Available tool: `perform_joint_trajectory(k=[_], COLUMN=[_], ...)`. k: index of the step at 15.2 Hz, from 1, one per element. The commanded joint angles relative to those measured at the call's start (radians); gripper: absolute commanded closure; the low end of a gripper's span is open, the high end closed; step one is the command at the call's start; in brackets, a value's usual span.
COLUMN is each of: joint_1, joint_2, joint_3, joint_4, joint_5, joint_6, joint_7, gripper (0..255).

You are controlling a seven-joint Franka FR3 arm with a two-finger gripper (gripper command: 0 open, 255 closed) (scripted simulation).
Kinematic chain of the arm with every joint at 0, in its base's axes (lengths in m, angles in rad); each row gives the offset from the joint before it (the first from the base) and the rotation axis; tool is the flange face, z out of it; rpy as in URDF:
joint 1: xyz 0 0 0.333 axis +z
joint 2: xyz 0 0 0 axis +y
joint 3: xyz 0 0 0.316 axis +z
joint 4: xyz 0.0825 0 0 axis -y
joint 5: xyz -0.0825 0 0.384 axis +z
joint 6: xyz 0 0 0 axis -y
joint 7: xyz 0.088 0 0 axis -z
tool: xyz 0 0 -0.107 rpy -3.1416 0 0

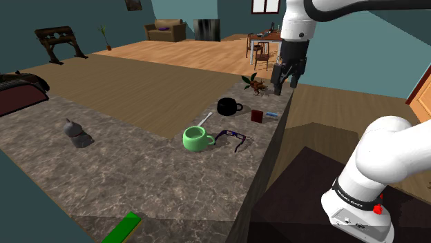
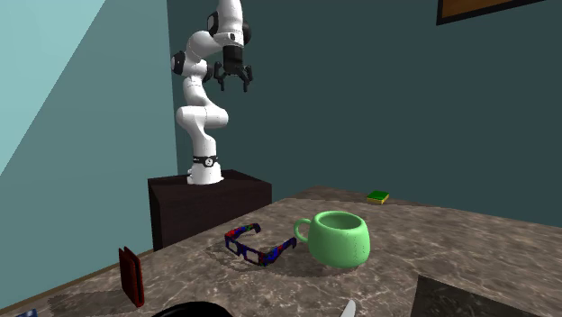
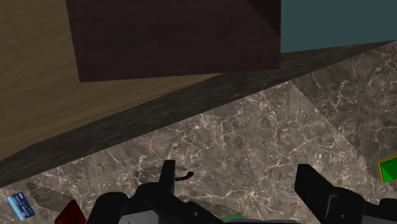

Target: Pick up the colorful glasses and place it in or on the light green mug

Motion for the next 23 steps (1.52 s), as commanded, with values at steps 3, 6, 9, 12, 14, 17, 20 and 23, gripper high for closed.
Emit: perform_joint_trajectory(k=[3,6,9,12,14,17,20,23], joint_1=[-0.004,-0.011,-0.018,-0.025,-0.029,-0.034,-0.039,-0.043], joint_2=[0.035,0.099,0.177,0.265,0.330,0.435,0.546,0.662], joint_3=[-0.014,-0.034,-0.053,-0.072,-0.084,-0.102,-0.118,-0.132], joint_4=[-0.032,-0.070,-0.095,-0.107,-0.108,-0.098,-0.074,-0.037], joint_5=[-0.012,-0.029,-0.044,-0.056,-0.063,-0.071,-0.074,-0.072], joint_6=[0.065,0.163,0.262,0.359,0.423,0.514,0.599,0.676], joint_7=[-0.028,-0.067,-0.106,-0.143,-0.167,-0.203,-0.240,-0.277], gripper=[0,0,0,0,0,0,0,0])
